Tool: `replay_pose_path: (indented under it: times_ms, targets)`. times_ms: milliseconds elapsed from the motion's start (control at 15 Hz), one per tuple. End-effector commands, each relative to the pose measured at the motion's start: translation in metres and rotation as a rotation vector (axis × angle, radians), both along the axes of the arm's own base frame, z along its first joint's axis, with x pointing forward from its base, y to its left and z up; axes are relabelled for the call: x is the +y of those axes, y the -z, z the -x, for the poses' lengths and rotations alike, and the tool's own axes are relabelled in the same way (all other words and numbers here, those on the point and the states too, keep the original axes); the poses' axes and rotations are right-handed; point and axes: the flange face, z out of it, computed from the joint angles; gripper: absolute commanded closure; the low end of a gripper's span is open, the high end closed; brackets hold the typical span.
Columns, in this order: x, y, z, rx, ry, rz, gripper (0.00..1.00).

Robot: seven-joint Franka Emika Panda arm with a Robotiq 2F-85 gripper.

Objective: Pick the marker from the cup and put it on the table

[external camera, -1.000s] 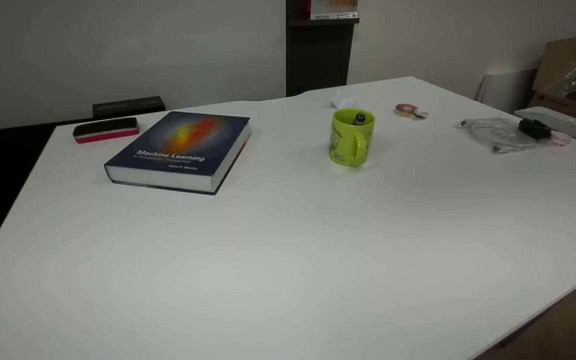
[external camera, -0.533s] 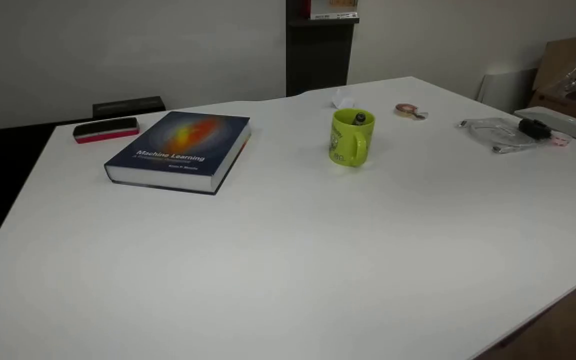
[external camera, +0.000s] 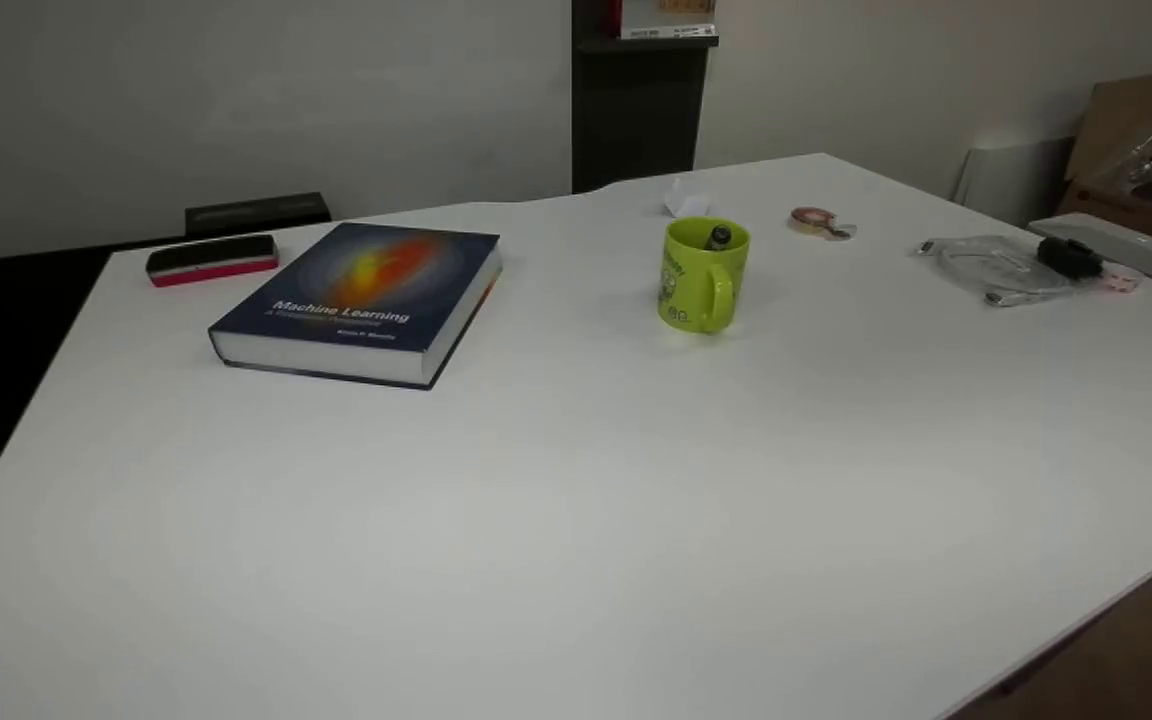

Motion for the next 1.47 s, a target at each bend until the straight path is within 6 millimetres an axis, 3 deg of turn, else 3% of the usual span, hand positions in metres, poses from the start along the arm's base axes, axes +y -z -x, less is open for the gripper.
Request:
replay_pose_path:
  times_ms: [0, 333, 667, 1000, 1400]
  targets:
    - [0.012, 0.027, -0.042, -0.033, -0.028, 0.072, 0.00]
    - [0.057, 0.092, -0.102, -0.063, -0.134, 0.073, 0.00]
    - [0.092, 0.141, -0.146, -0.017, -0.201, 0.040, 0.00]
    - [0.107, 0.170, -0.172, -0.011, -0.237, 0.047, 0.00]
    - [0.108, 0.191, -0.187, -0.016, -0.247, 0.071, 0.00]
